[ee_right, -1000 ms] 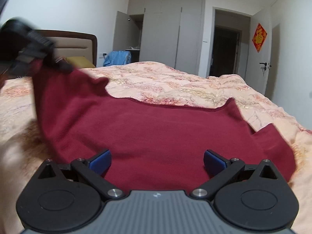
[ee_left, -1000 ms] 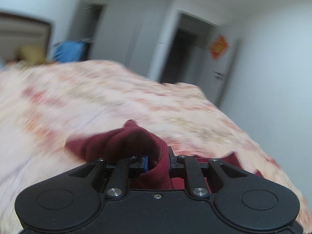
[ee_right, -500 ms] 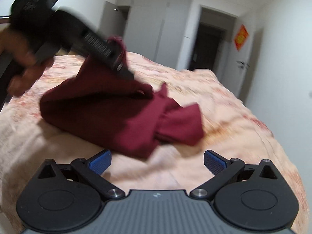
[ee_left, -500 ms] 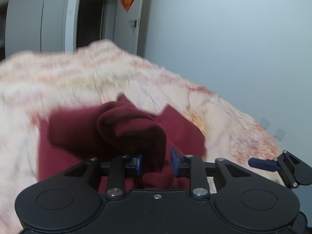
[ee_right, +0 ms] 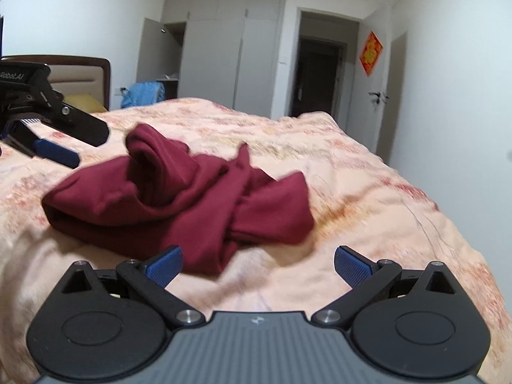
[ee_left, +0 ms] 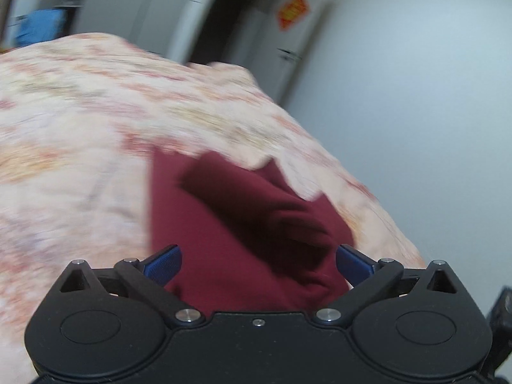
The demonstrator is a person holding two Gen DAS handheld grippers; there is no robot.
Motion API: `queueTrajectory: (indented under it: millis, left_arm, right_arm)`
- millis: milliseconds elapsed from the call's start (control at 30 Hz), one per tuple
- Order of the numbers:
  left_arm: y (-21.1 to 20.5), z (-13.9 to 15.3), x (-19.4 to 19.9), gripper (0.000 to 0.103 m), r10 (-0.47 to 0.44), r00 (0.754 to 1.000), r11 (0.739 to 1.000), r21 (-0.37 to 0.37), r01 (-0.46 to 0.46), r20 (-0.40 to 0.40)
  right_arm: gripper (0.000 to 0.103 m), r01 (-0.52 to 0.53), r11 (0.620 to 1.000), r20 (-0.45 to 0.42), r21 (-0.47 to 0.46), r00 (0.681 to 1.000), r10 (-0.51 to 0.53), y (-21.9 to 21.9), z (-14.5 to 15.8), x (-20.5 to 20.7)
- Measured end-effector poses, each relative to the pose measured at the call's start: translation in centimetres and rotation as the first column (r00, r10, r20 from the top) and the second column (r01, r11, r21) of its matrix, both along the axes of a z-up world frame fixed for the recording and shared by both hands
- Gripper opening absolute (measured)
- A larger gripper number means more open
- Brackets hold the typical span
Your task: Fold small clothes
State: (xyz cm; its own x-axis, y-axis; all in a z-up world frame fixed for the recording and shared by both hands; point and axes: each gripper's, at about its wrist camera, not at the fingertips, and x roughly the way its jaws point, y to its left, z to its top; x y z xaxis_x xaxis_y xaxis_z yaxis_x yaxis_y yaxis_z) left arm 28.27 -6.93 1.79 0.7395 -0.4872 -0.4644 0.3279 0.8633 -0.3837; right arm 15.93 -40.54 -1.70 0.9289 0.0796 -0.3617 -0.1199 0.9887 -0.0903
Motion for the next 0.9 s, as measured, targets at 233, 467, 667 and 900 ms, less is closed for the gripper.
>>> queueTrajectory:
  millis: [233,467,667,900]
  left_arm:
    - [5.4,-1.4,0.9,0.102,0.311,0.946,0.950,0.046,-0.308,-0.085]
    - [6.6,-3.0,2.6,0.102,0.346,0.926,0.938,0.061,-0.341,-0.149]
    - [4.5,-3.5,3.7,0.102,0.295,0.948,0.955,0.065,-0.289,-0.122]
    - [2.7,-2.9,4.1,0.102,0.245,0.965,0.969,0.051,-0.241,-0.089]
  right_arm:
    - [0.103,-0.119,0.992,0.053,0.038,0.992,0.117,3.9,1.9,1.9]
    - [0.090,-0.144,0.979,0.071,0.144,0.988,0.135,7.0,4.1,6.8]
    - [0.032,-0.137,0.960,0.055,0.244,0.990,0.127,5.7,4.6,8.0]
    - [0.015,0.001,0.932,0.096,0.362,0.995,-0.039,-0.7,4.9,6.5]
